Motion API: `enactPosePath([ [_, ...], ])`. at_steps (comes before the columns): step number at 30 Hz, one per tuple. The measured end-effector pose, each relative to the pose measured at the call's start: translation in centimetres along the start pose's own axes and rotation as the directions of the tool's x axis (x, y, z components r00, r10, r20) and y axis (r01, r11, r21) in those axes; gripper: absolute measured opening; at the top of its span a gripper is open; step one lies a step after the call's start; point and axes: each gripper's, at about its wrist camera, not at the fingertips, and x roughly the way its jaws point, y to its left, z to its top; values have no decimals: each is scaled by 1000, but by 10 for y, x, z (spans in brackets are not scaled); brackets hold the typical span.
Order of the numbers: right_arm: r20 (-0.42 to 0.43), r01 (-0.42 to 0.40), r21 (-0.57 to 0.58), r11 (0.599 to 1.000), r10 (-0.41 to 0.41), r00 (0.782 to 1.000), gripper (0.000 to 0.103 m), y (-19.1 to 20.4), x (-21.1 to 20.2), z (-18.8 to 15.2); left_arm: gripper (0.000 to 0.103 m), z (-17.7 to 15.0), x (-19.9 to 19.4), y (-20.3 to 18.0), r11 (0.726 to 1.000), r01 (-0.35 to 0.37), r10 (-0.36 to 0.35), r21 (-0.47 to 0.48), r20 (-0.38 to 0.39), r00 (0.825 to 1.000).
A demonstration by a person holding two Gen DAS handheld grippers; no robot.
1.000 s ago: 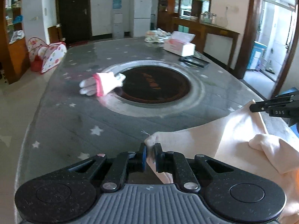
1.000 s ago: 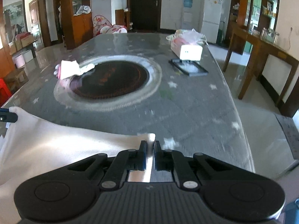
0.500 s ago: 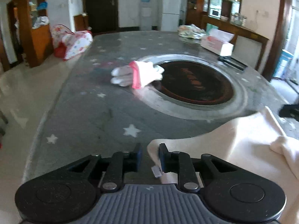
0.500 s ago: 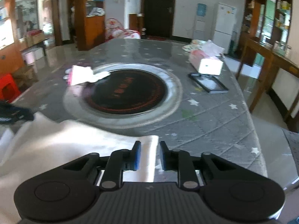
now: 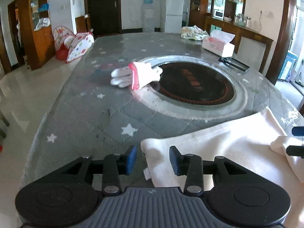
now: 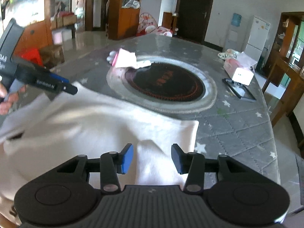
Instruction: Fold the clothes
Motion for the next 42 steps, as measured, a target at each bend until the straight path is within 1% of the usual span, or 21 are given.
enactPosePath([
  [1,-7,3,-4,1000,-3,1000,41,0,1,-2,42,-1,1,0,1000,-2,2,-1,-4,1000],
  [2,-13,8,-5,1000,-8,1000,36,-1,2,-4,42,-2,2,1,1000,-4,4,-4,-7,1000],
  [3,-20,13,-5,1000,-13,1000,26,-2,3,-5,42,-4,2,2,1000,-6,6,-6,-9,1000],
  [4,-26,16,-1,1000,-16,1000,23,-4,5,-7,42,-5,2,3,1000,-8,8,-9,-12,1000],
  [5,-29,15,10,1000,-15,999,15,-6,5,-8,42,-6,3,4,1000,-10,10,-12,-15,1000],
  [9,-14,32,47,998,-31,999,12,-15,-1,-12,47,-11,-8,9,999,-10,10,-36,5,1000],
  [13,2,51,90,995,-51,999,12,-24,-8,-12,49,-17,-24,13,998,8,-7,-58,19,1000],
  [15,17,65,118,991,-68,998,12,-31,-16,-14,56,-22,-35,14,998,18,-17,-62,26,1000],
  [16,25,75,131,989,-78,997,12,-34,-21,-16,57,-25,-40,13,998,23,-21,-59,29,999],
  [19,35,122,173,977,-130,991,12,-48,-35,-24,58,-34,-54,11,998,31,-29,-50,35,999],
  [22,39,174,215,961,-187,982,12,-64,-50,-34,62,-45,-68,7,999,35,-34,-42,39,999],
  [24,37,211,245,946,-226,973,12,-74,-60,-43,67,-53,-75,4,999,34,-33,-28,44,998],
  [26,31,254,277,927,-273,962,12,-84,-72,-54,69,-60,-82,-1,999,30,-29,-12,50,998],
  [29,11,296,319,900,-316,949,12,-97,-82,-71,69,-69,-92,-5,1000,27,-27,6,60,998],
  [33,-27,331,377,865,-347,937,12,-111,-91,-98,70,-78,-102,-8,999,43,-43,1,61,997],
  [35,-45,350,402,846,-363,931,14,-116,-94,-111,70,-83,-105,-10,999,39,-39,4,56,998],
  [39,-89,380,449,808,-383,920,15,-125,-101,-134,72,-91,-108,-12,999,35,-35,-3,47,998],
  [40,-90,386,457,801,-391,916,16,-126,-105,-138,72,-93,-110,-12,999,34,-34,-5,46,998],
  [41,-89,392,465,794,-398,913,21,-127,-109,-141,72,-94,-111,-12,999,34,-33,-8,45,998],
  [42,-83,392,474,788,-403,912,23,-127,-112,-142,72,-96,-112,-12,999,35,-34,-11,46,998],
])
